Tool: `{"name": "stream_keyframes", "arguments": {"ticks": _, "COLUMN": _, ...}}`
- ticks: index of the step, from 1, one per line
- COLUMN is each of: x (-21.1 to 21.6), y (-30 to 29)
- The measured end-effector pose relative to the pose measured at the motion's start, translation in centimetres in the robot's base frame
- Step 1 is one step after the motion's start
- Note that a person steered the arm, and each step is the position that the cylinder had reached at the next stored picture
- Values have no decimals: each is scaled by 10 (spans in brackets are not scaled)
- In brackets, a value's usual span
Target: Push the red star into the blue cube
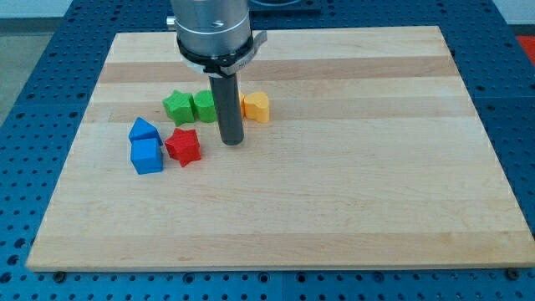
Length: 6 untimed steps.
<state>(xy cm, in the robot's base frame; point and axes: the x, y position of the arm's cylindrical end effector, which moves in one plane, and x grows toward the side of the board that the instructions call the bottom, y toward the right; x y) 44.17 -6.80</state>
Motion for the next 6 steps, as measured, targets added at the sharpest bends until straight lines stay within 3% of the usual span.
{"name": "stream_keyframes", "arguments": {"ticks": 4, "x": 0, "y": -56}}
{"name": "stream_keyframes", "arguments": {"ticks": 5, "x": 11, "y": -73}}
{"name": "stream_keyframes", "arguments": {"ticks": 6, "x": 62, "y": -93}}
